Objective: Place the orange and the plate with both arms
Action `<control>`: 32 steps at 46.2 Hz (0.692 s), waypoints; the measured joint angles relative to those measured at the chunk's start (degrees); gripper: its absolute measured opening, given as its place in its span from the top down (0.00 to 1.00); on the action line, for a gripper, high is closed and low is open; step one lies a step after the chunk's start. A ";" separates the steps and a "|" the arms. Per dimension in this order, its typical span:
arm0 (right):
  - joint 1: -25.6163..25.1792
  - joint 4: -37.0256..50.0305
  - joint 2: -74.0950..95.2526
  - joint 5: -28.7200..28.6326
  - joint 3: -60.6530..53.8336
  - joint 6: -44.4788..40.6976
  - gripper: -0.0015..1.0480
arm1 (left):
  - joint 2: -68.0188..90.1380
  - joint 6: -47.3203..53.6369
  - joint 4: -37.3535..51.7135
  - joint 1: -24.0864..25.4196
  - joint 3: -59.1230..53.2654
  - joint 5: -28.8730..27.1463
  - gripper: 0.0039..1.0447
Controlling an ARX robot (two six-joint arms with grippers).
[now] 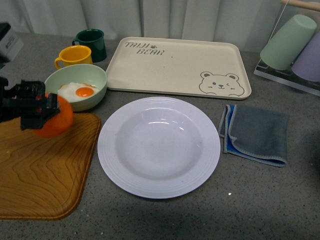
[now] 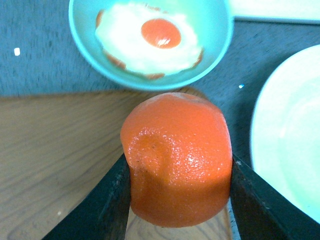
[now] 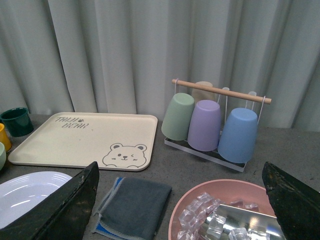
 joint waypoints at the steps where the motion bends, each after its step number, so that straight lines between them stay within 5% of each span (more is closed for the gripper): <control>1: 0.00 0.00 0.00 0.00 0.02 0.00 0.09 | -1.46 0.83 0.66 -1.33 -0.37 -0.96 0.54; 20: 0.00 0.00 0.00 -0.02 0.02 0.00 0.09 | 2.89 11.78 15.32 -23.80 -1.22 -13.66 0.55; 32: 0.00 0.00 0.00 -0.02 0.00 0.00 0.09 | 13.66 21.35 25.53 -29.57 1.16 -17.79 0.55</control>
